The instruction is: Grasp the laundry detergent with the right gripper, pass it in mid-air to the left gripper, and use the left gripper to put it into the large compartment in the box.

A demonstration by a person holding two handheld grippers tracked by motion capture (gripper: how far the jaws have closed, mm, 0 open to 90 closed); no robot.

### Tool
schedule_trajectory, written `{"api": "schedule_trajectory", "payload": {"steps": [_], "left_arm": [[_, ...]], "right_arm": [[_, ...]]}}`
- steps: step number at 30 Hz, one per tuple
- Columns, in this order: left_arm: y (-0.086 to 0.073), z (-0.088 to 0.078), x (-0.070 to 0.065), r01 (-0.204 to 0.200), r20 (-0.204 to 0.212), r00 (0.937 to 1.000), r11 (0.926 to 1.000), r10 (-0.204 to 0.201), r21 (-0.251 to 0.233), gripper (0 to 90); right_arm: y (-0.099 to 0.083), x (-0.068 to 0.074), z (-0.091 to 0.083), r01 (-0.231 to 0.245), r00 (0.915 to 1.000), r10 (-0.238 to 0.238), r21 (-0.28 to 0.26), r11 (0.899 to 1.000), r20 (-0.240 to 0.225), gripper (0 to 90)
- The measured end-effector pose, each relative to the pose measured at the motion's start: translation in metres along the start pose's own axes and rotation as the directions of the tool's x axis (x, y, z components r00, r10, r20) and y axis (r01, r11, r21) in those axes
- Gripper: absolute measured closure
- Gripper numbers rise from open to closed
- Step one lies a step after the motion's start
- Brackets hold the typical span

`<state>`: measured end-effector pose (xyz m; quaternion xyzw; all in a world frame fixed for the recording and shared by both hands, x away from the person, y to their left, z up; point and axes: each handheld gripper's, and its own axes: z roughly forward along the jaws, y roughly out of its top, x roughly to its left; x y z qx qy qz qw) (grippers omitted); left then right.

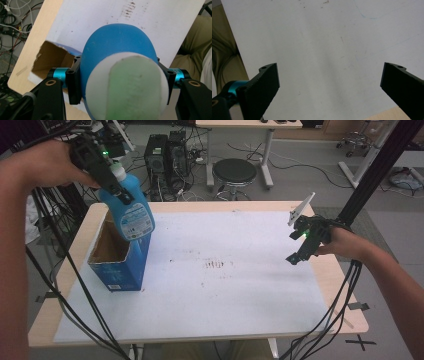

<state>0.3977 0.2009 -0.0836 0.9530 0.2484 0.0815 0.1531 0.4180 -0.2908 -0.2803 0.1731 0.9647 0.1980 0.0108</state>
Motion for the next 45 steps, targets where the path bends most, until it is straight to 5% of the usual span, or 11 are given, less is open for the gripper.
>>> {"api": "schedule_trajectory", "payload": {"steps": [15,32,45], "left_arm": [[-0.035,-0.012,0.017,0.057,-0.056,0.9968,0.9983,-0.057,0.003,38.0],[-0.058,0.027,0.031,0.068,-0.029,0.9973,0.9969,-0.067,0.040,38.0],[-0.076,0.077,0.036,0.063,0.003,0.9980,0.9958,-0.063,0.066,38.0]], "right_arm": [[0.002,-0.001,0.000,-0.016,0.9998,0.016,0.001,1.000,0.009,1.2],[0.003,-0.001,0.004,-0.025,0.9996,0.025,0.005,1.000,0.012,1.3],[0.004,-0.001,0.008,-0.025,0.9997,0.025,0.011,1.000,0.007,1.3]]}}
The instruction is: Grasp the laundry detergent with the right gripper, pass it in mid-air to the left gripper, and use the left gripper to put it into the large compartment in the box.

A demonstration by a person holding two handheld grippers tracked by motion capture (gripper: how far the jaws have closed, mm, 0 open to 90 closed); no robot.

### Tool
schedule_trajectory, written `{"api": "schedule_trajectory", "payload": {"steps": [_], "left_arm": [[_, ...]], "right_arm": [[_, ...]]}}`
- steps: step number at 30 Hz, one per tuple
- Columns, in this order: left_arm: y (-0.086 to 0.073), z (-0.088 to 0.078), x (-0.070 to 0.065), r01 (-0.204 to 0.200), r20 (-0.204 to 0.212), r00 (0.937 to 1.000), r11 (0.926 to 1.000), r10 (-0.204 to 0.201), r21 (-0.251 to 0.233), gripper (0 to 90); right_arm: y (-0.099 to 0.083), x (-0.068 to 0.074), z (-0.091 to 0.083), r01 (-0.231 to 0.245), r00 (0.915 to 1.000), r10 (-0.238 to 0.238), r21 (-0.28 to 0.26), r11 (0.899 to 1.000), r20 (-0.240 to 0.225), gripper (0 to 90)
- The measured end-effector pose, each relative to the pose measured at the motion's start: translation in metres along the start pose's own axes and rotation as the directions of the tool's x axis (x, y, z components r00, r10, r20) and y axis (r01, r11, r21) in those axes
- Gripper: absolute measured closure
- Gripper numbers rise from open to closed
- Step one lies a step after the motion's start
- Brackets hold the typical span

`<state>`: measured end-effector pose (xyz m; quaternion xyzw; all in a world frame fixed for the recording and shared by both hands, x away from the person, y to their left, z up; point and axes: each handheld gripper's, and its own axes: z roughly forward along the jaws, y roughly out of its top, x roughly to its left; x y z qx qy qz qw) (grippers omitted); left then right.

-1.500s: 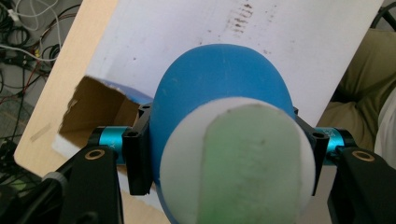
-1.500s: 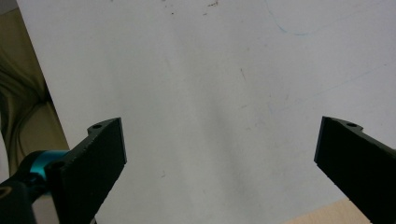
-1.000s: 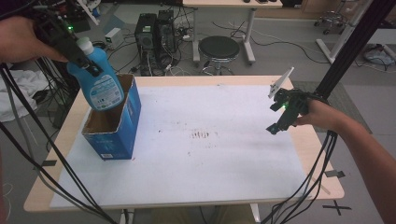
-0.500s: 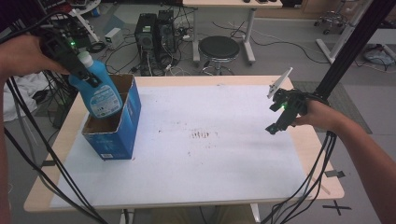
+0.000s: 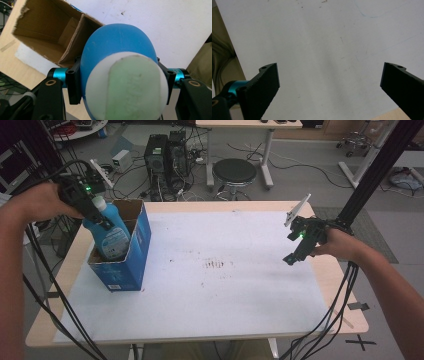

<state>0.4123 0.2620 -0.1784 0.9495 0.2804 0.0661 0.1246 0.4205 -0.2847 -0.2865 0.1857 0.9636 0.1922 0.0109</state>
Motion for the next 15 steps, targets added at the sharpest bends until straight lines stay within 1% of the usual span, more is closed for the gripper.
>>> {"api": "schedule_trajectory", "payload": {"steps": [2,3,4,7,10,12,15], "left_arm": [[-0.001,0.008,0.000,-0.003,-0.006,1.0000,1.0000,0.003,0.001,38.0],[-0.002,0.012,0.001,-0.012,-0.012,0.9999,0.9999,0.012,0.005,38.0],[-0.003,0.016,0.001,-0.007,-0.016,0.9998,0.9999,0.007,0.007,38.0],[-0.004,0.025,0.002,-0.011,-0.017,0.9998,0.9999,0.011,0.006,38.0],[-0.007,0.038,0.002,-0.020,-0.027,0.9994,0.9998,0.020,0.005,38.0],[-0.009,0.046,0.002,-0.019,-0.035,0.9992,0.9998,0.019,0.011,38.0],[-0.011,0.056,0.003,-0.019,-0.029,0.9994,0.9996,0.020,0.020,38.0]], "right_arm": [[0.000,0.000,0.000,-0.001,1.0000,0.001,-0.003,1.000,0.001,1.2],[0.000,0.000,0.000,0.000,1.0000,0.000,-0.003,1.000,0.002,1.3],[0.000,0.000,0.000,0.003,1.0000,-0.003,-0.002,1.000,0.002,1.3],[-0.001,0.000,0.000,0.001,1.0000,-0.001,-0.007,1.000,0.001,1.3],[-0.003,0.000,0.000,-0.004,0.9999,0.004,0.000,1.000,-0.010,1.3],[-0.003,0.000,0.002,-0.006,0.9999,0.006,0.004,1.000,-0.014,1.3],[-0.004,0.000,0.003,-0.007,0.9999,0.007,-0.001,1.000,-0.011,1.3]]}}
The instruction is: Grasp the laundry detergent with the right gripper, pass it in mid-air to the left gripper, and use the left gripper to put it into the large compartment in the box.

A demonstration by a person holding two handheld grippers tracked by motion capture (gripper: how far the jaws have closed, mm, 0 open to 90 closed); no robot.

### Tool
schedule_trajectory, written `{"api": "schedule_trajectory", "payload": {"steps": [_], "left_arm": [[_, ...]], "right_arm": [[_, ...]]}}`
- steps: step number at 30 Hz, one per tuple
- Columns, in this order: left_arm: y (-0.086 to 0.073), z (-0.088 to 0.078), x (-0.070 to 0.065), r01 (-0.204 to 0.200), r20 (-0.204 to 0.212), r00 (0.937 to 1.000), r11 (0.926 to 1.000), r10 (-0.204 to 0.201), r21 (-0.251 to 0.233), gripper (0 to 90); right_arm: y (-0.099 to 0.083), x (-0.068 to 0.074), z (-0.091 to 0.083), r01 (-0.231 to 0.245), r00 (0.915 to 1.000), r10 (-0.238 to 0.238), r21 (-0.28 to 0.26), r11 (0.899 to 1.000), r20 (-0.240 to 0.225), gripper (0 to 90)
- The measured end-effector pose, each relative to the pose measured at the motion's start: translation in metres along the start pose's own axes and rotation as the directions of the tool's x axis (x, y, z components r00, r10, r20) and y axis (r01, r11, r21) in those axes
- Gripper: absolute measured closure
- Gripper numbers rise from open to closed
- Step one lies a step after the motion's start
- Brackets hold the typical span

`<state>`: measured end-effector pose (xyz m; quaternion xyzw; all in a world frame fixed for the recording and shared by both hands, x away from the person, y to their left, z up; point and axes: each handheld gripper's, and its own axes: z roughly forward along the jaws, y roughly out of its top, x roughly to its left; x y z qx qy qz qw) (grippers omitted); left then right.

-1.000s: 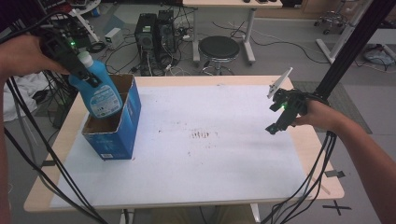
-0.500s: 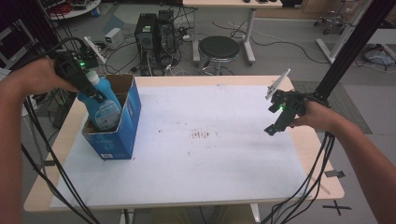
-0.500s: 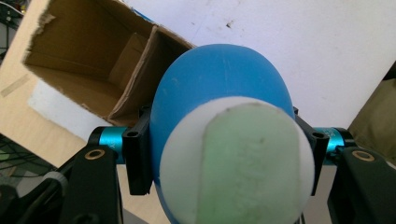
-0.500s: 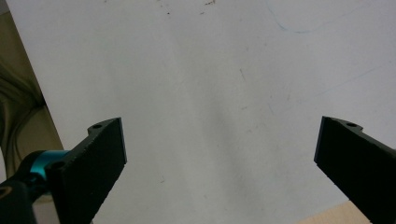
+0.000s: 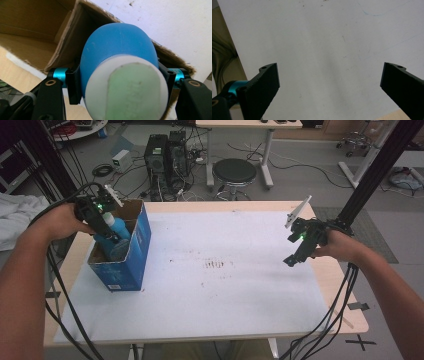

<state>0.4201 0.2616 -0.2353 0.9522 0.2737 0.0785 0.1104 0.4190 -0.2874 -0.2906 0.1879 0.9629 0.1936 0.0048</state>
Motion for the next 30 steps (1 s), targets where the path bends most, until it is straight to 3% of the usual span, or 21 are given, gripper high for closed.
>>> {"api": "schedule_trajectory", "payload": {"steps": [5,21,23,30], "left_arm": [[-0.003,0.014,-0.001,-0.019,0.009,0.9998,0.9997,0.019,0.011,38.0],[-0.006,0.045,-0.001,-0.022,0.022,0.9995,0.9983,0.021,0.053,37.9],[-0.006,0.046,0.000,-0.010,0.022,0.9997,0.9993,0.009,0.036,37.8],[-0.006,0.047,0.000,0.003,0.027,0.9996,0.9991,-0.004,0.043,37.6]], "right_arm": [[-0.001,-0.001,0.000,0.002,1.0000,-0.002,-0.005,1.000,0.003,1.3],[0.001,-0.003,0.004,-0.001,1.0000,0.001,-0.009,1.000,-0.003,1.3],[0.001,-0.004,0.004,-0.004,1.0000,0.004,-0.008,1.000,-0.002,1.3],[0.001,-0.003,0.004,-0.002,1.0000,0.002,-0.009,1.000,0.000,1.3]]}}
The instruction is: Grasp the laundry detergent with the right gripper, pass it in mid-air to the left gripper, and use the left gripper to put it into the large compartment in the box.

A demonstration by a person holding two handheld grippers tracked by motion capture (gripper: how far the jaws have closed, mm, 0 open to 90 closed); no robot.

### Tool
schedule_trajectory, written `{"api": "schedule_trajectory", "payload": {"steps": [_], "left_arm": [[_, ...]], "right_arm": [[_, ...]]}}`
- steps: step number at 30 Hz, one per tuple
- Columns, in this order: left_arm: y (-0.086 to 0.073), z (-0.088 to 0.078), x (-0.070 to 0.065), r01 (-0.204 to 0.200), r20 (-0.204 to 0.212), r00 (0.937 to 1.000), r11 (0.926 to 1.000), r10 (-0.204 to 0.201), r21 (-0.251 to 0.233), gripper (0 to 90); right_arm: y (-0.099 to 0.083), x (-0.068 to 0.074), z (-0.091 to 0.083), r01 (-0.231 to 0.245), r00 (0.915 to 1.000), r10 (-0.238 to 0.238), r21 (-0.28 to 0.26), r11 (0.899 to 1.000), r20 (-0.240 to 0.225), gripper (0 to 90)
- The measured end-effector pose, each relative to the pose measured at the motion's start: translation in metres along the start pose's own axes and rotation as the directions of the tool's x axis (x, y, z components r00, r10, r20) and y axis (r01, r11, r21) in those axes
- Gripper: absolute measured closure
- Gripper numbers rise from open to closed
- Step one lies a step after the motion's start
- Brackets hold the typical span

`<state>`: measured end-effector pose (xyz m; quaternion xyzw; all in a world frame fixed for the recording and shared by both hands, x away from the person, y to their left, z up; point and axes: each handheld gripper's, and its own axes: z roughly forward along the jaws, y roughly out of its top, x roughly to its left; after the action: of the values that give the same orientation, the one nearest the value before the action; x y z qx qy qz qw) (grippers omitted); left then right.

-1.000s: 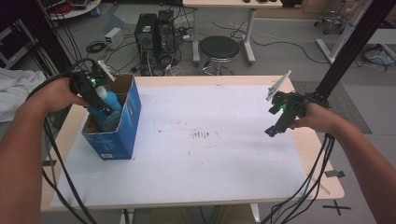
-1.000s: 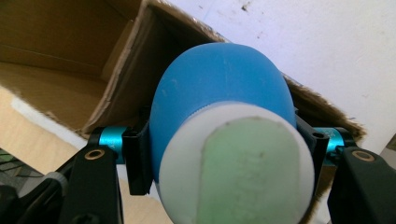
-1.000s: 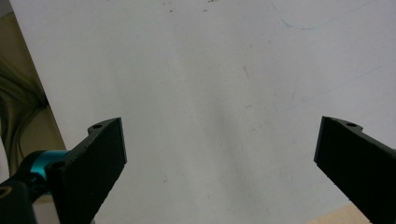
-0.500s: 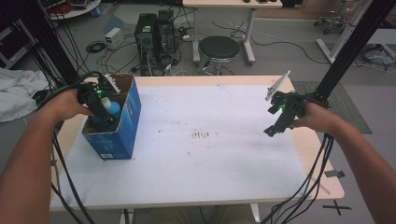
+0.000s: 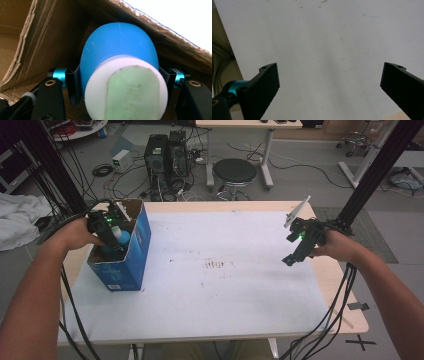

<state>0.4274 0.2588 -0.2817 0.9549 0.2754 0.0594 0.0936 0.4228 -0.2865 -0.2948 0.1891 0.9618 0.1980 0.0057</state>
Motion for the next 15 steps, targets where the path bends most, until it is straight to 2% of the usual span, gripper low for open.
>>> {"api": "schedule_trajectory", "payload": {"steps": [3,5,10,15], "left_arm": [[0.000,-0.004,0.001,0.021,-0.007,0.9998,0.9995,-0.021,-0.023,33.6],[0.000,-0.006,0.001,0.015,-0.009,0.9999,0.9998,-0.015,-0.014,32.6],[-0.003,-0.011,0.000,0.027,-0.019,0.9994,0.9991,-0.028,-0.033,28.1],[-0.003,-0.019,-0.001,0.023,-0.034,0.9991,0.9986,-0.025,-0.048,26.4]], "right_arm": [[0.000,0.000,0.001,0.008,1.0000,-0.008,-0.003,1.000,-0.001,1.3],[0.000,0.001,0.001,0.002,1.0000,-0.002,0.000,1.000,-0.001,1.3],[0.001,0.001,0.001,0.007,1.0000,-0.007,-0.002,1.000,-0.001,1.3],[0.001,0.003,0.000,0.003,1.0000,-0.003,-0.005,1.000,0.003,1.3]]}}
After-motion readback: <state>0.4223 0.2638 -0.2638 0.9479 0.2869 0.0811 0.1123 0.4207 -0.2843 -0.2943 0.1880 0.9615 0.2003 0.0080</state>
